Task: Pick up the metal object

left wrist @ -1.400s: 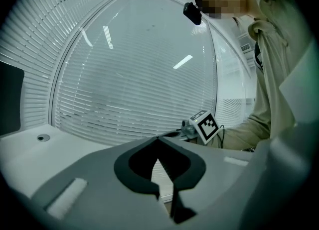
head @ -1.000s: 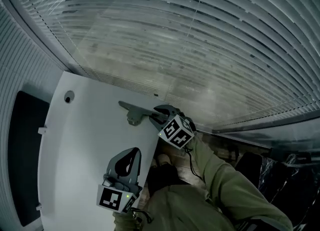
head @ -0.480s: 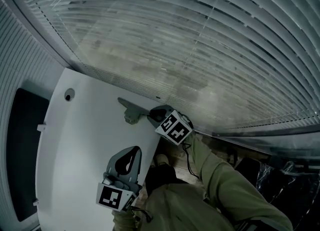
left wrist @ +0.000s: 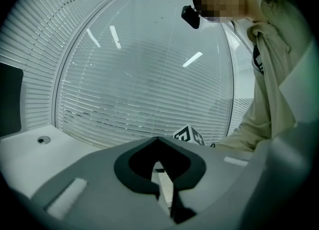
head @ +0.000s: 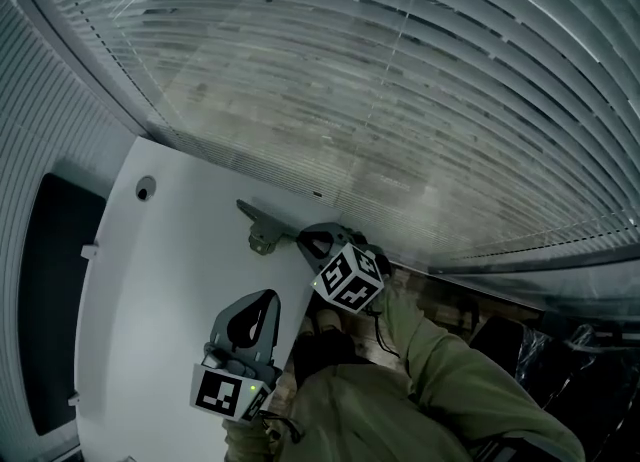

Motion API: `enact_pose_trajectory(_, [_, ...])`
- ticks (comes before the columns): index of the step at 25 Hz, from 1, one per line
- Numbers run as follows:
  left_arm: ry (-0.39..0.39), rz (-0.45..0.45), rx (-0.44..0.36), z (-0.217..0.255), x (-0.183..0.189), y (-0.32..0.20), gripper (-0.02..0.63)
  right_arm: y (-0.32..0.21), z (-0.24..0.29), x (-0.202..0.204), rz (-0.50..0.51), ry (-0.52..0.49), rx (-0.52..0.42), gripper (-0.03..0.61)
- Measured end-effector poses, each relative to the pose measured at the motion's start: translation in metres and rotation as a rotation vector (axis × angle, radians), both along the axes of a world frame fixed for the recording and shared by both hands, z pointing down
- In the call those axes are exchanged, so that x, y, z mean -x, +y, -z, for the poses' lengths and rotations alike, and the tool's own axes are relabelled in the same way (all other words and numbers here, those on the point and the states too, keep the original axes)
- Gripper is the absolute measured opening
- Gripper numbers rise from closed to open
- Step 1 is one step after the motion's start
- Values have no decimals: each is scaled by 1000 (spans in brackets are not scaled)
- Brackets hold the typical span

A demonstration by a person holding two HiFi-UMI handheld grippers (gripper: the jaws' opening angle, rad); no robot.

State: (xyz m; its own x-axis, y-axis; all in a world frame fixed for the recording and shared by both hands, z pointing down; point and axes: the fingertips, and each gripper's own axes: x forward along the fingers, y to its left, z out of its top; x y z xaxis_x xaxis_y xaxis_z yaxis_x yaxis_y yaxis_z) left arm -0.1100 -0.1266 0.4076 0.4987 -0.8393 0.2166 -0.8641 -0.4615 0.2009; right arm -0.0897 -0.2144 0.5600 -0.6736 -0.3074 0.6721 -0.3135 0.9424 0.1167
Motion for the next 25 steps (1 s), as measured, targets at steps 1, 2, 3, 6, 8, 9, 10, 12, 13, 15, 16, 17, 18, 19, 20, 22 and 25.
enact_pose_trajectory(1, [-6, 3, 0, 0, 0, 1, 6, 3, 7, 0, 2, -15, -18, 37])
enact_pose_trajectory(2, [-14, 7, -1, 1, 0, 3, 6, 5, 16, 0, 5, -32, -35, 37])
enact_pose_trajectory(3, [-22, 9, -3, 2, 0, 5, 6, 9, 25, 0, 8, -50, -52, 37])
enact_pose_trajectory(6, [-38, 17, -14, 9, -1, 12, 6, 22, 54, -2, 13, -112, -90, 37])
enact_pose_trajectory(8, [-48, 24, -25, 13, 1, 18, 6, 30, 72, -3, 10, -159, -111, 37])
enact_pose_trajectory(9, [-52, 27, -28, 14, 3, 22, 6, 34, 81, -4, 7, -182, -121, 37])
enact_pose_trajectory(10, [-56, 27, -32, 15, 4, 25, 6, 38, 89, -4, 2, -206, -130, 37])
enact_pose_trajectory(12, [-58, 21, -41, 17, 5, 33, 6, 48, 105, -6, -12, -251, -147, 37])
enact_pose_trajectory(13, [-58, 15, -47, 20, 4, 38, 6, 53, 113, -8, -18, -270, -156, 37])
enact_pose_trajectory(15, [-62, 1, -60, 26, 1, 48, 6, 67, 132, -13, -25, -299, -178, 37])
enact_pose_trajectory(16, [-66, -7, -66, 30, -2, 54, 6, 74, 141, -16, -30, -313, -187, 37])
enact_pose_trajectory(17, [-70, -17, -75, 35, -4, 60, 6, 82, 151, -20, -36, -328, -195, 37])
enact_pose_trajectory(18, [-71, -27, -87, 39, -7, 67, 6, 90, 159, -24, -47, -347, -200, 37])
enact_pose_trajectory(19, [-70, -38, -104, 44, -10, 74, 6, 99, 167, -28, -59, -370, -203, 37])
enact_pose_trajectory(20, [-67, -50, -125, 47, -13, 81, 6, 108, 174, -32, -74, -394, -205, 37])
enact_pose_trajectory(22, [-65, -70, -166, 51, -19, 100, 6, 129, 182, -40, -100, -432, -214, 37])
enact_pose_trajectory(25, [-63, -87, -194, 53, -23, 136, 6, 168, 191, -48, -124, -458, -240, 37])
